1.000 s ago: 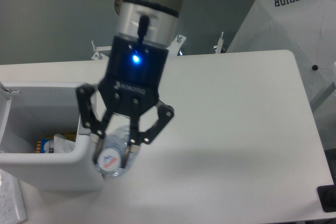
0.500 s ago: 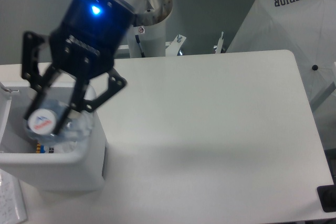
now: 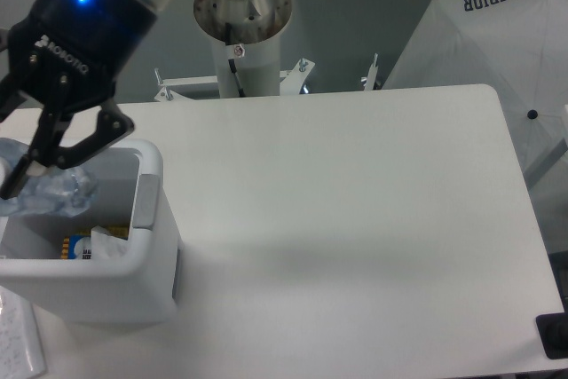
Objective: Place the trash in the trash can
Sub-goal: 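Carry the bottle over the white bin and lower it inside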
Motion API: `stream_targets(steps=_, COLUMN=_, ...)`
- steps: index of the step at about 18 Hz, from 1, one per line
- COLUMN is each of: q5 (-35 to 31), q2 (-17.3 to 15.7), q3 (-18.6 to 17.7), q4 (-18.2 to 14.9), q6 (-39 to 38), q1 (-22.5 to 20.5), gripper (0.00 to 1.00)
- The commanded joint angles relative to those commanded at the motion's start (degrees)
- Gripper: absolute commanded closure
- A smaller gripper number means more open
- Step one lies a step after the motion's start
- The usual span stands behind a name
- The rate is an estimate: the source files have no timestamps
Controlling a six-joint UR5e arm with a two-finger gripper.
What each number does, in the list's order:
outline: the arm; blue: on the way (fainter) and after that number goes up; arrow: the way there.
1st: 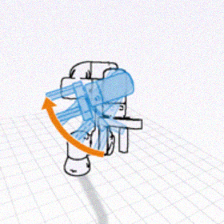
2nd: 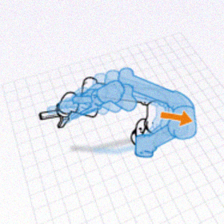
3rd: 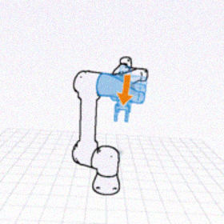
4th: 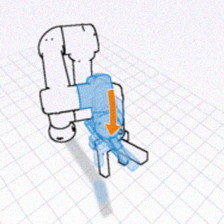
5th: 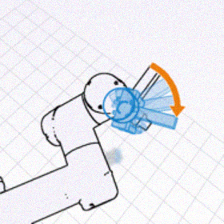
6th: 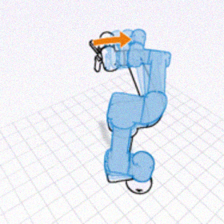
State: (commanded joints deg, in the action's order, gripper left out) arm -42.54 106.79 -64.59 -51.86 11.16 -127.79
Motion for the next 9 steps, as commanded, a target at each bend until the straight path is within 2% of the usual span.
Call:
stream_targets(steps=3, q5=0.1, q2=0.1, q3=-1.8, q4=1.2, q6=0.0, q1=0.1, gripper=0.90)
stream_targets(steps=9, q5=0.0, q2=0.0, q3=-5.5, q4=1.4, q6=1.4, q1=0.2, gripper=0.89)
